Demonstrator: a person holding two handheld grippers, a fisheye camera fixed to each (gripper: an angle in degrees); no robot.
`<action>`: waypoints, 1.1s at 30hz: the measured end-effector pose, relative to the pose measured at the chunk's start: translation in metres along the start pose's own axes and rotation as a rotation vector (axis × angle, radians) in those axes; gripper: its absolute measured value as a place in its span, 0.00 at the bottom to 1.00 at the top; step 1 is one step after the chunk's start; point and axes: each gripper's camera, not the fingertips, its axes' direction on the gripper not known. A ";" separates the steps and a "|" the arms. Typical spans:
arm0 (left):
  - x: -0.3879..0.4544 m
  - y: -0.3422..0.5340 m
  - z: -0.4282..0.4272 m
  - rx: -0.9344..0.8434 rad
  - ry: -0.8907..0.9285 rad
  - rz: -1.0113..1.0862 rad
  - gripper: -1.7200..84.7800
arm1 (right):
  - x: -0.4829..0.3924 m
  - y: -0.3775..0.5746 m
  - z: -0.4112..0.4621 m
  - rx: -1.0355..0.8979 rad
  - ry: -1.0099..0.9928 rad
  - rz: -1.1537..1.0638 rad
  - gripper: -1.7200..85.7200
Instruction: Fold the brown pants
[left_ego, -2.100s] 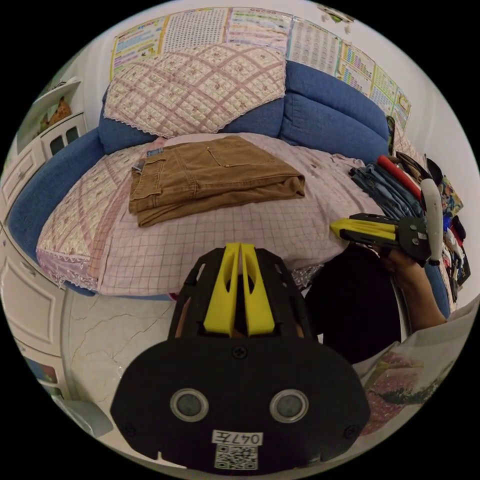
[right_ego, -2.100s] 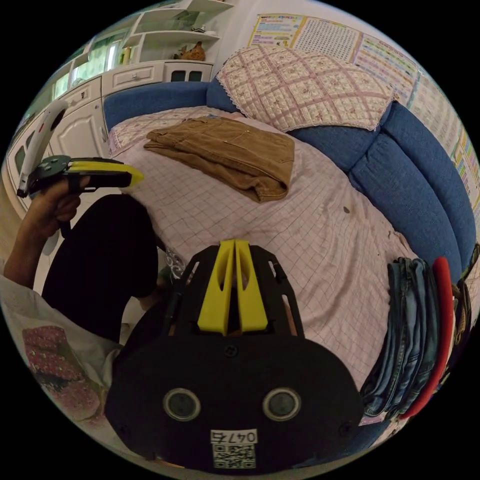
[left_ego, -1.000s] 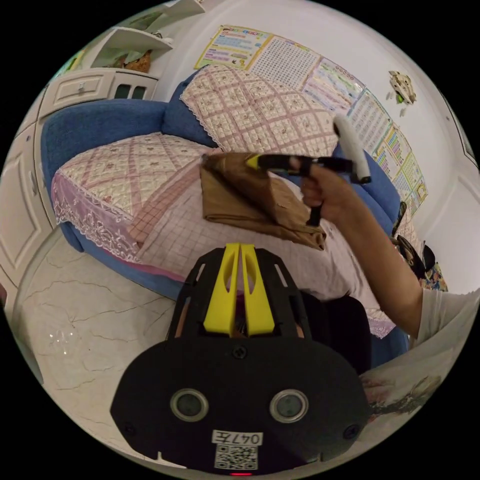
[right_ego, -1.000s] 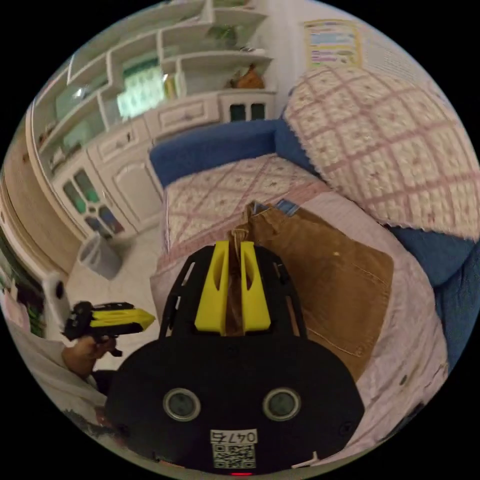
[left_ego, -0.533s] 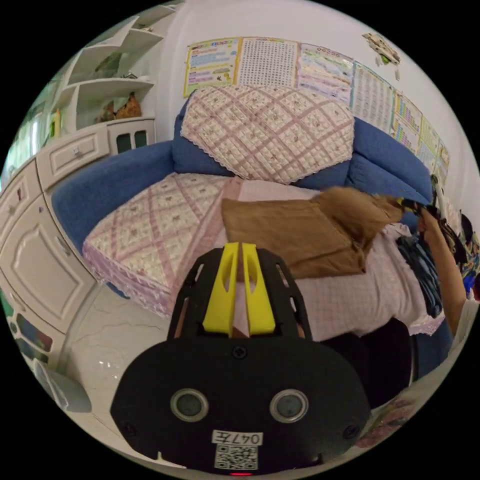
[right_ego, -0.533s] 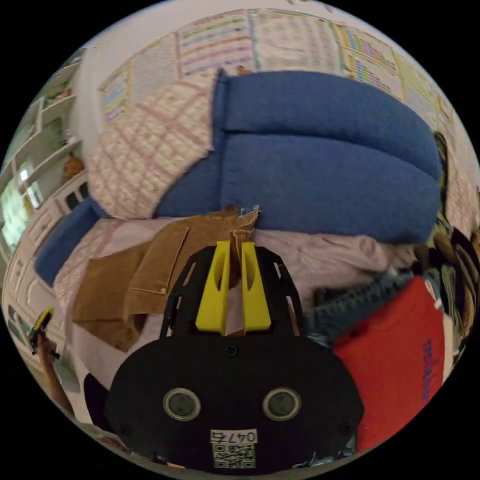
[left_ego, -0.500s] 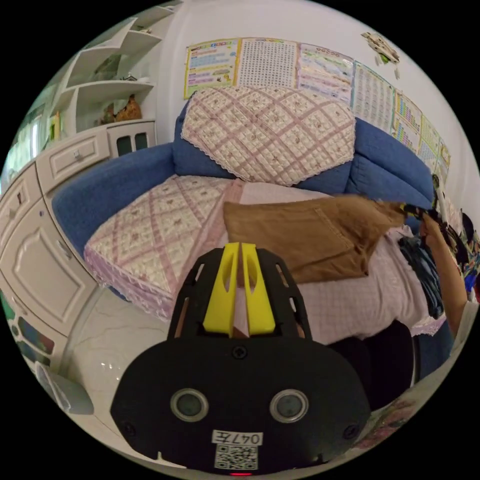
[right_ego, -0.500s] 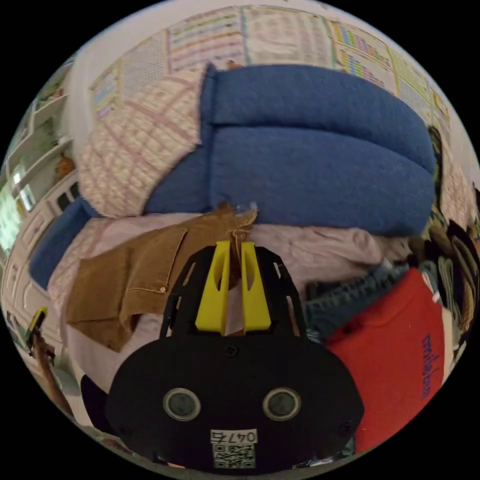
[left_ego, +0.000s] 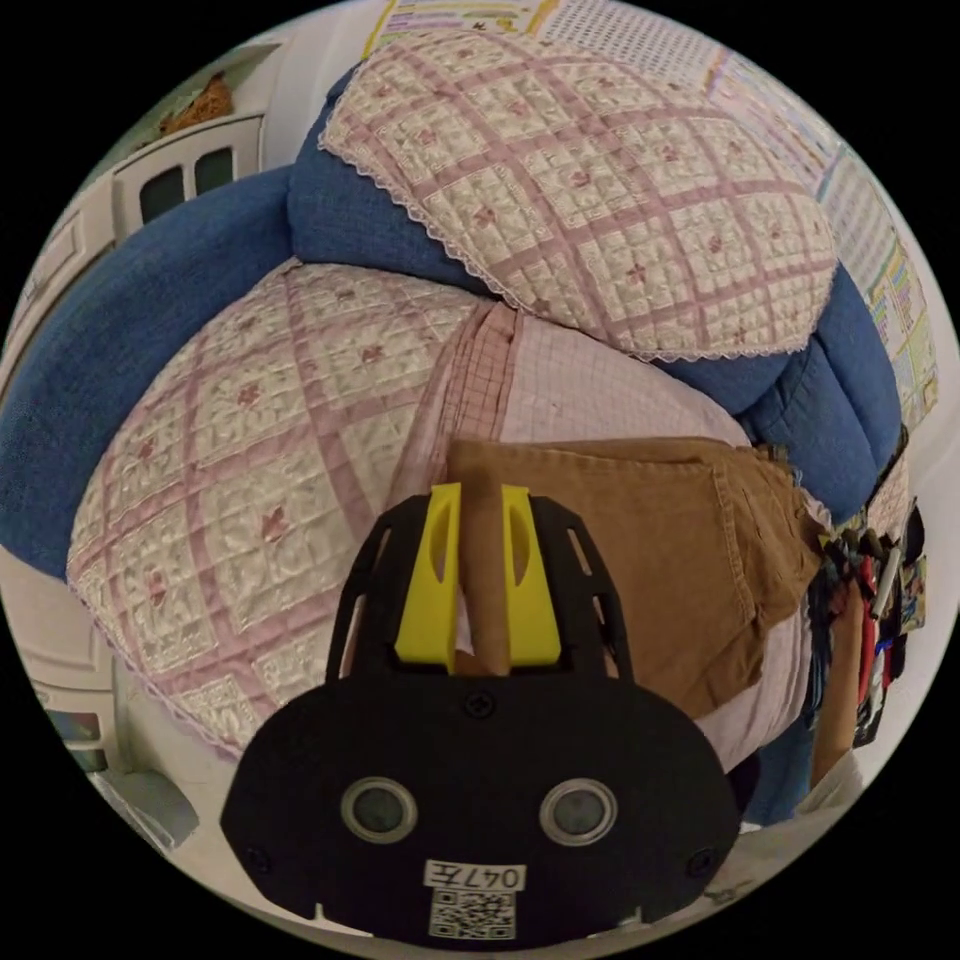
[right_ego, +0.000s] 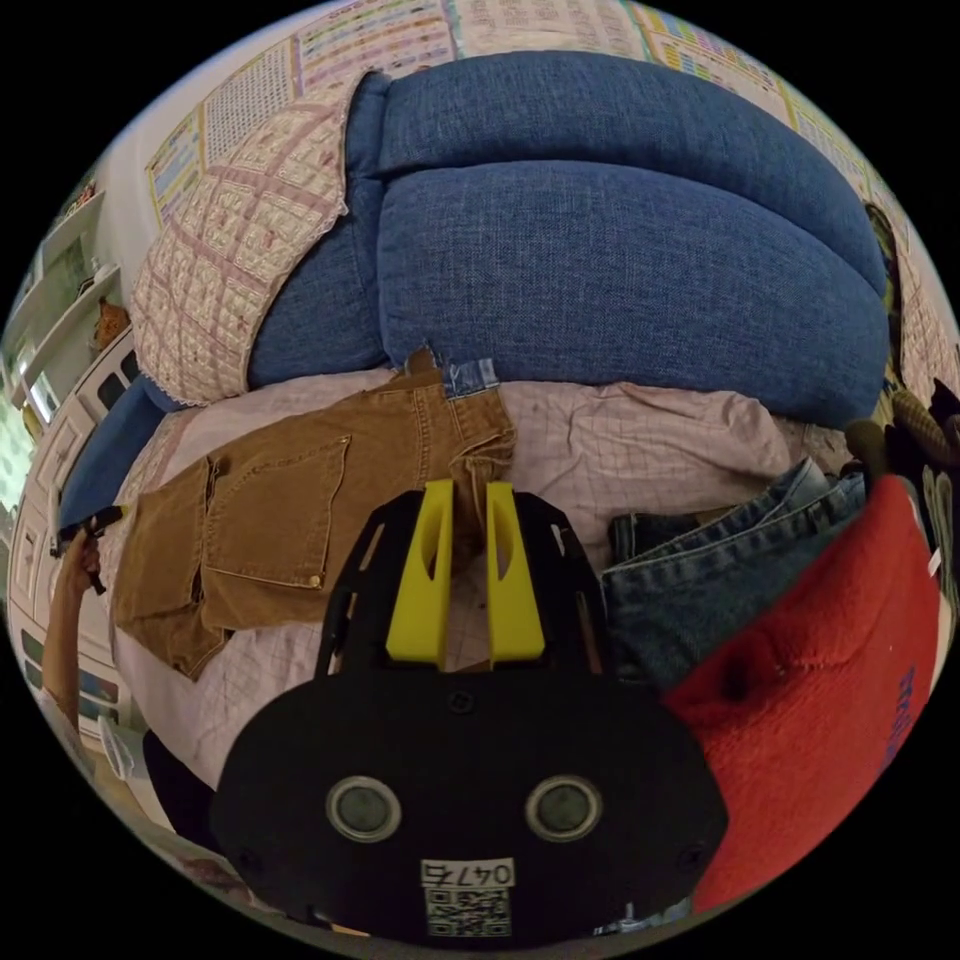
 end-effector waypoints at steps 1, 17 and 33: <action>0.000 -0.011 0.019 -0.015 0.024 -0.018 0.11 | 0.008 0.006 0.004 -0.005 -0.011 0.003 0.04; 0.216 -0.011 0.021 0.240 -0.325 0.474 0.01 | -0.059 0.044 -0.081 0.283 0.349 -0.339 0.02; 0.356 0.029 0.116 -0.012 -0.038 0.786 0.12 | -0.021 0.218 -0.152 0.343 0.342 -0.212 0.09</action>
